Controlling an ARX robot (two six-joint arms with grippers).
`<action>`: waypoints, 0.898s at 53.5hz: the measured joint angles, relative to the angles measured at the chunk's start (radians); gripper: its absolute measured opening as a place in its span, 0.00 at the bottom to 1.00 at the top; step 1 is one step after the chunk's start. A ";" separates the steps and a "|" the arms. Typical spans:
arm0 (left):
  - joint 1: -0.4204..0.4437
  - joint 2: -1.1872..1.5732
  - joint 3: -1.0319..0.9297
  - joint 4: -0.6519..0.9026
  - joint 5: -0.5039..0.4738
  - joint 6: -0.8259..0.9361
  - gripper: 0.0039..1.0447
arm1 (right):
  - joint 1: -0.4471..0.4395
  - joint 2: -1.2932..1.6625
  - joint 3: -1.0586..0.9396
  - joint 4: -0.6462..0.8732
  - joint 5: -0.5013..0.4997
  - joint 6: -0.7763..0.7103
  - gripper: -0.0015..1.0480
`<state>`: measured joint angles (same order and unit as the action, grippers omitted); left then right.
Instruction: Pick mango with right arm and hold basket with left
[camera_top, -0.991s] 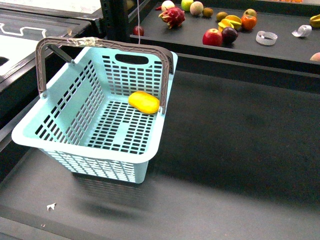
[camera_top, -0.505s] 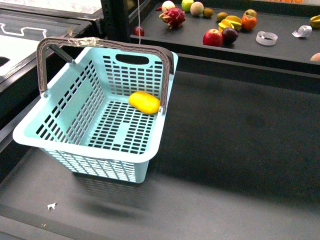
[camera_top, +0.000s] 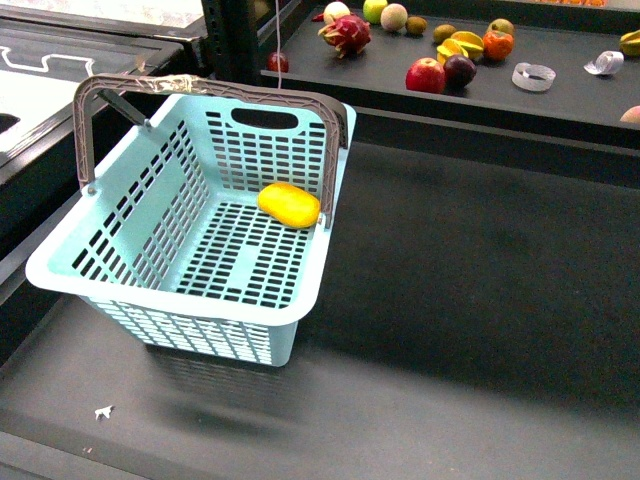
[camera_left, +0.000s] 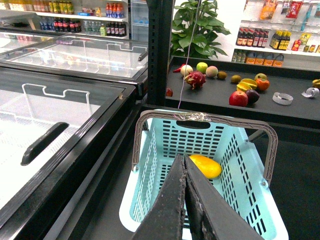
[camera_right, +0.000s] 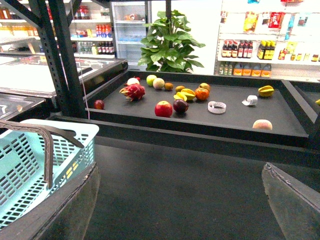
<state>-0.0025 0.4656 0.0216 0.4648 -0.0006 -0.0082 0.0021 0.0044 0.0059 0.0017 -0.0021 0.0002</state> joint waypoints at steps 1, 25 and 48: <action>0.000 -0.018 0.000 -0.018 0.000 0.000 0.02 | 0.000 0.000 0.000 0.000 0.000 0.000 0.92; 0.000 -0.243 0.000 -0.238 0.000 0.000 0.02 | 0.000 0.000 0.000 0.000 0.000 0.000 0.92; 0.000 -0.460 0.000 -0.462 0.001 0.001 0.02 | 0.000 0.000 0.000 0.000 0.000 0.000 0.92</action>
<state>-0.0025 0.0055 0.0216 0.0025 0.0002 -0.0074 0.0021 0.0044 0.0059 0.0017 -0.0021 0.0002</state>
